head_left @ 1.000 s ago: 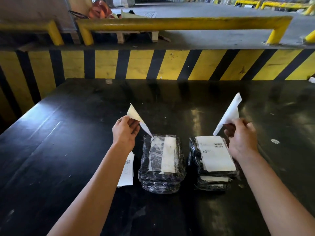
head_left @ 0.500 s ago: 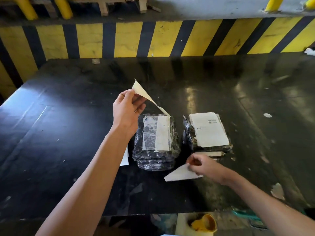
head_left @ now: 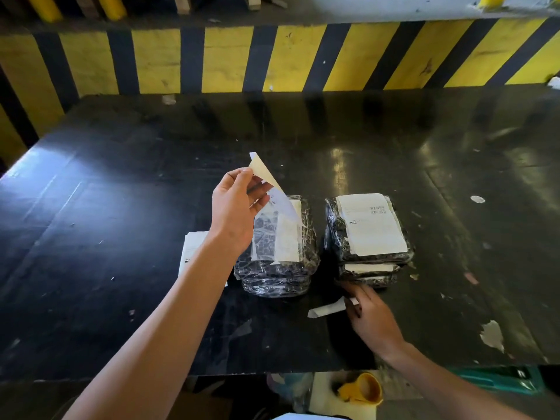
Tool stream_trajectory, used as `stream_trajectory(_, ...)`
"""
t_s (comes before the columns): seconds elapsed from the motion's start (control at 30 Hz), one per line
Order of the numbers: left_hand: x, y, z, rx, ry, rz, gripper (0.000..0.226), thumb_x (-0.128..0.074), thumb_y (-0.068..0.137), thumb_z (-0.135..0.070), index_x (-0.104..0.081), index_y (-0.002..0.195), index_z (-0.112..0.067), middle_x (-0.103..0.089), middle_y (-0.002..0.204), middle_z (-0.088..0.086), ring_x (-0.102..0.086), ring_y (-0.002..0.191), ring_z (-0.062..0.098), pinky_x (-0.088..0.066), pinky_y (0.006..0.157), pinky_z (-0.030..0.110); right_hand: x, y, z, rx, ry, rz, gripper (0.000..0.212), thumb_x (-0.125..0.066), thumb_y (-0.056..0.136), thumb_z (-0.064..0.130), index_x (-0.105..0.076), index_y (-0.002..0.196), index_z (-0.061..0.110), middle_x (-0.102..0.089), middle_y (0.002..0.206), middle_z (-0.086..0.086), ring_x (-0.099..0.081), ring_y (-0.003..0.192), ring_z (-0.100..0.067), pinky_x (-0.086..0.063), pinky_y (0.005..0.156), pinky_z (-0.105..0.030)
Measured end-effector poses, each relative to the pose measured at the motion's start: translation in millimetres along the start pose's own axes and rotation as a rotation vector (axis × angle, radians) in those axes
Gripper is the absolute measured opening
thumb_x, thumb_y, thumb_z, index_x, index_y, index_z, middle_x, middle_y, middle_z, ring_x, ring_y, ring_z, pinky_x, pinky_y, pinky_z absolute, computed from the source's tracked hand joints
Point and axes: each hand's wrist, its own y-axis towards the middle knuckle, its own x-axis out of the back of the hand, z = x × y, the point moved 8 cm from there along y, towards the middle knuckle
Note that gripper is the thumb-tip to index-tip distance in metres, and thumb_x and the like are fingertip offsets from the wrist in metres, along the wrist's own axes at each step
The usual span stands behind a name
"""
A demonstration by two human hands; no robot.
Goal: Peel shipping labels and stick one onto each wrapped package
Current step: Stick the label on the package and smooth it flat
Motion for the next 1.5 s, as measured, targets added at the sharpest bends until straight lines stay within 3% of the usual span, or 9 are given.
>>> stream_trajectory(0.13, -7.5, -3.7, 0.1, 0.01, 0.001, 0.03, 0.012, -0.051, 0.103, -0.02, -0.059, 0.095, -0.018, -0.068, 0.109, 0.015, -0.07, 0.093, 0.024, -0.055, 0.08, 0.032, 42.3, 9.4, 59.6, 0.309, 0.151, -0.223, 0.024, -0.064, 0.092, 0.016, -0.059, 0.116, 0.013, -0.06, 0.105, 0.001, -0.062, 0.096, -0.015, -0.055, 0.083, -0.03)
stream_trajectory(0.3, -18.5, -8.8, 2.1, 0.0, 0.031, 0.047, 0.012, -0.05, 0.103, -0.02, -0.059, 0.095, -0.017, -0.069, 0.11, 0.016, -0.071, 0.091, 0.022, -0.055, 0.082, 0.032, 103.0, 51.0, 128.0, 0.37, 0.319, -0.457, 0.029, -0.065, 0.092, 0.018, -0.053, 0.118, 0.015, -0.046, 0.111, 0.016, -0.052, 0.101, -0.013, -0.044, 0.089, -0.023)
stream_trajectory(0.47, -27.0, -13.5, 2.4, -0.014, 0.03, 0.067, 0.012, -0.051, 0.102, -0.019, -0.06, 0.097, -0.015, -0.069, 0.105, 0.015, -0.071, 0.09, 0.022, -0.056, 0.083, 0.031, 111.9, 88.1, 157.2, 0.291, 0.31, -0.424, 0.044, -0.071, 0.089, 0.019, -0.047, 0.126, 0.022, -0.056, 0.112, 0.006, -0.052, 0.101, -0.013, -0.049, 0.088, -0.032)
stream_trajectory(0.73, -24.3, -13.7, -5.8, -0.018, 0.052, 0.105, 0.015, -0.05, 0.102, -0.015, -0.063, 0.096, -0.012, -0.07, 0.101, 0.011, -0.073, 0.093, 0.022, -0.056, 0.084, 0.032, 120.4, 105.1, 158.2, 0.246, 0.361, -0.464, 0.028, -0.061, 0.094, 0.026, -0.056, 0.12, 0.015, -0.06, 0.098, 0.009, -0.054, 0.093, -0.015, -0.047, 0.081, -0.026)
stream_trajectory(0.9, 4.2, -6.3, -6.8, -0.001, -0.019, 0.006, 0.031, -0.045, 0.102, -0.037, -0.066, 0.109, -0.016, -0.072, 0.111, 0.008, -0.07, 0.102, 0.024, -0.052, 0.09, 0.038, 138.7, 113.5, 155.0, 0.296, 0.245, -0.582, 0.033, -0.067, 0.09, 0.008, -0.057, 0.121, 0.012, -0.063, 0.095, 0.002, -0.056, 0.087, -0.016, -0.05, 0.08, -0.037)
stream_trajectory(1.03, 16.3, 0.6, 3.2, -0.169, 0.294, -0.05, 0.023, -0.059, 0.097, -0.016, -0.06, 0.119, -0.022, -0.069, 0.11, 0.003, -0.069, 0.099, 0.019, -0.054, 0.075, 0.028, 143.9, 114.5, 164.7, 0.343, 0.22, -0.581, 0.036, -0.069, 0.089, 0.008, -0.056, 0.122, 0.015, -0.059, 0.098, 0.01, -0.056, 0.089, -0.014, -0.047, 0.081, -0.033)
stream_trajectory(1.23, 3.4, 4.9, 19.4, -0.275, 0.458, 0.0, 0.036, -0.061, 0.097, -0.021, -0.053, 0.132, -0.023, -0.068, 0.115, -0.004, -0.067, 0.099, 0.006, -0.054, 0.067, 0.012, 138.7, 118.2, 173.3, 0.321, 0.381, -0.473, 0.037, -0.065, 0.091, 0.021, -0.05, 0.124, 0.026, -0.06, 0.1, 0.01, -0.059, 0.091, -0.016, -0.056, 0.084, -0.042)
stream_trajectory(1.37, 6.4, 3.9, 14.7, -0.376, 0.508, -0.05, 0.033, -0.064, 0.095, -0.017, -0.057, 0.127, -0.023, -0.07, 0.103, -0.007, -0.068, 0.091, 0.005, -0.057, 0.071, 0.016, 133.1, 122.7, 165.7, 0.207, 0.561, -0.391, 0.04, -0.066, 0.091, 0.009, -0.05, 0.125, 0.023, -0.062, 0.095, 0.007, -0.06, 0.091, -0.008, -0.057, 0.081, -0.026)
stream_trajectory(1.5, 14.0, 2.7, 11.9, -0.419, 0.603, -0.096, 0.046, -0.066, 0.093, -0.013, -0.052, 0.136, -0.023, -0.067, 0.085, -0.011, -0.067, 0.08, 0.007, -0.06, 0.071, 0.024, 117.3, 127.8, 149.8, 0.046, 0.653, -0.322, 0.047, -0.066, 0.092, 0.014, -0.046, 0.133, 0.027, -0.062, 0.093, 0.001, -0.062, 0.09, -0.015, -0.058, 0.077, -0.027)
